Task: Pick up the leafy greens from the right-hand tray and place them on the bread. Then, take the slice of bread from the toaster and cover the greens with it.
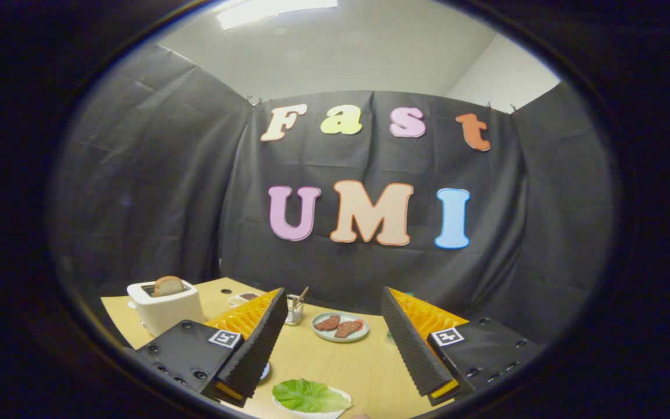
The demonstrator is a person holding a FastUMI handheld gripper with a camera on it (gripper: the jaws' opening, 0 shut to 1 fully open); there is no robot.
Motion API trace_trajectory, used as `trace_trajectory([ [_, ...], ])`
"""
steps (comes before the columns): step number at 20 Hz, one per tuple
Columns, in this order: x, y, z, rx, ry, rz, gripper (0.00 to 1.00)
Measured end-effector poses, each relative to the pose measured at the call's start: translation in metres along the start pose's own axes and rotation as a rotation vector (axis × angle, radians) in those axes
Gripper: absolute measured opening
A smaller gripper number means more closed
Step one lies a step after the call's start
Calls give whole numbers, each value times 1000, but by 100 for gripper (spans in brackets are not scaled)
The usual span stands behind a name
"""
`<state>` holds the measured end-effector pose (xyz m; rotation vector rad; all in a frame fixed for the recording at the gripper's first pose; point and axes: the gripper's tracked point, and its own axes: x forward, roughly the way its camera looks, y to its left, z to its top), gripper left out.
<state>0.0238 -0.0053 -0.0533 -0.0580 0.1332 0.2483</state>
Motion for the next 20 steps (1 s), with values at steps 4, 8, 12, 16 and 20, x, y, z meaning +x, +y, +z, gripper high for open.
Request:
trace_trajectory([
  [4, 9, 2, -25, -41, 64, 73, 100],
  [8, 16, 6, -57, -47, 137, 131, 100],
  [12, 21, 10, -94, -67, 219, 178, 100],
  [16, 22, 19, -129, -67, 301, 245, 100],
  [20, 25, 21, -158, -88, 364, 283, 100],
])
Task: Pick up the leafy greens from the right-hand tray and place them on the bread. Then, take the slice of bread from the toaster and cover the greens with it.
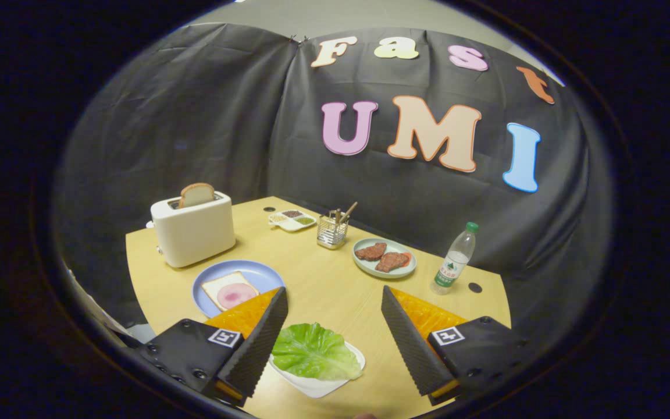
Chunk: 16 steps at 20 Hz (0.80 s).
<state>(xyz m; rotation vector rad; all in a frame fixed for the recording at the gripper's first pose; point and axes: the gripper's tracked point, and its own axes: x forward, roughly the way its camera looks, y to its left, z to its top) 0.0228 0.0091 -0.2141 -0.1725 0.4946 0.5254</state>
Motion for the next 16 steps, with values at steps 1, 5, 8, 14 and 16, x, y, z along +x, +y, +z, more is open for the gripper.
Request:
trace_trajectory([
  [1, 4, 1, -5, -5, 12, 13, 100],
  [5, 18, 3, -31, -38, 80, 51, 100],
  [8, 29, 8, -49, -48, 133, 96, 100],
  [14, 48, 18, -86, -77, 216, 176, 100],
  [16, 54, 20, -100, -76, 248, 190, 100],
])
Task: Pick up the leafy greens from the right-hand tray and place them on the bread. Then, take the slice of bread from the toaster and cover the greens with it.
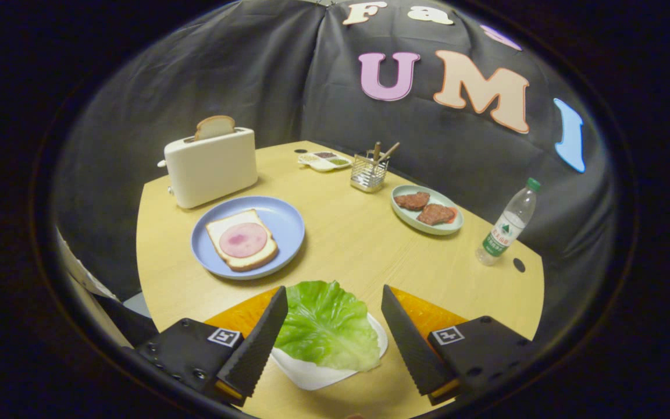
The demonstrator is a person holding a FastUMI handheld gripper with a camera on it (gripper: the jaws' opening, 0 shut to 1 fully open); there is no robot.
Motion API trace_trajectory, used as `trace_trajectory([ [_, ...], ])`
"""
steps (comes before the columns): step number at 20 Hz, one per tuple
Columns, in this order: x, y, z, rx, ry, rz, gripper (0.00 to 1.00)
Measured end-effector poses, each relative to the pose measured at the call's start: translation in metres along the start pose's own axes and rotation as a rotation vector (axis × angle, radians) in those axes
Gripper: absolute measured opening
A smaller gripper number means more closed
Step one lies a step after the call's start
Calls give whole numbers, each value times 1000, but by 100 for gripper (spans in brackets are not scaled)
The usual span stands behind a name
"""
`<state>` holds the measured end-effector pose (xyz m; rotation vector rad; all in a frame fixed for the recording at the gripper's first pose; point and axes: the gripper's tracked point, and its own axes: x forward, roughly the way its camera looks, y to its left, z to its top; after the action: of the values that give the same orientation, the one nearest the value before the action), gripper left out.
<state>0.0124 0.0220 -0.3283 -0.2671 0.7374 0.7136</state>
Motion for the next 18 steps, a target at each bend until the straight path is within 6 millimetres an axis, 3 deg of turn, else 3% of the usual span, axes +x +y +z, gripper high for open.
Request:
trace_trajectory([
  [7, 22, 2, -33, 0, 102, 33, 100],
  [18, 41, 12, -65, -4, 224, 70, 100],
])
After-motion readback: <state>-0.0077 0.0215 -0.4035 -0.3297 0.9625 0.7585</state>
